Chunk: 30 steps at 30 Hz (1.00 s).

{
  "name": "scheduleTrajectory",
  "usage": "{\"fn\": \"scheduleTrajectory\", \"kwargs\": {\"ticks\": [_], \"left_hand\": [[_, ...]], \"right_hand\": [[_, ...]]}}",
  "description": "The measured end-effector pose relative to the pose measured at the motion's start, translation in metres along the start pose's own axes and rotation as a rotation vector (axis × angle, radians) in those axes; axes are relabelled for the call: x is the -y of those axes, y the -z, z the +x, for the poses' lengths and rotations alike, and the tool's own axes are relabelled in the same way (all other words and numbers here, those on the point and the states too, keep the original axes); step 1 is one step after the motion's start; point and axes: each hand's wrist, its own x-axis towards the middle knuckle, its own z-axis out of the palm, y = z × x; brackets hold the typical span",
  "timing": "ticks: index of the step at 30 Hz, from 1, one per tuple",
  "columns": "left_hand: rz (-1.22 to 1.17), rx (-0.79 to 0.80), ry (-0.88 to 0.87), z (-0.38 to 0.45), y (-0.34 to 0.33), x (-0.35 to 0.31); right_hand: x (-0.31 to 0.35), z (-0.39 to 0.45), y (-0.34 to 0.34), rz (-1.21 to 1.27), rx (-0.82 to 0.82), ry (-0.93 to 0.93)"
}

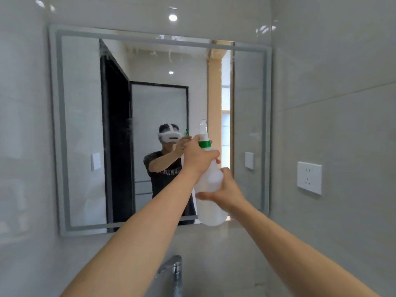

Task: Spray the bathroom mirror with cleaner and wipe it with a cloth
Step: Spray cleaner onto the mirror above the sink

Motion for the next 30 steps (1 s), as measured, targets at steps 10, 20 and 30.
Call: {"fn": "scheduleTrajectory", "kwargs": {"ticks": [10,20,30], "left_hand": [[0.027,0.039,0.047,-0.007,-0.072,-0.001],[-0.057,0.121,0.083,-0.025,-0.122,0.015],[-0.012,0.131,0.173,-0.051,-0.143,0.064]], "right_hand": [[-0.027,-0.019,0.06,0.005,-0.078,-0.083],[-0.069,-0.035,0.091,0.005,-0.135,-0.143],[-0.118,-0.057,0.085,-0.009,-0.11,-0.245]]}}
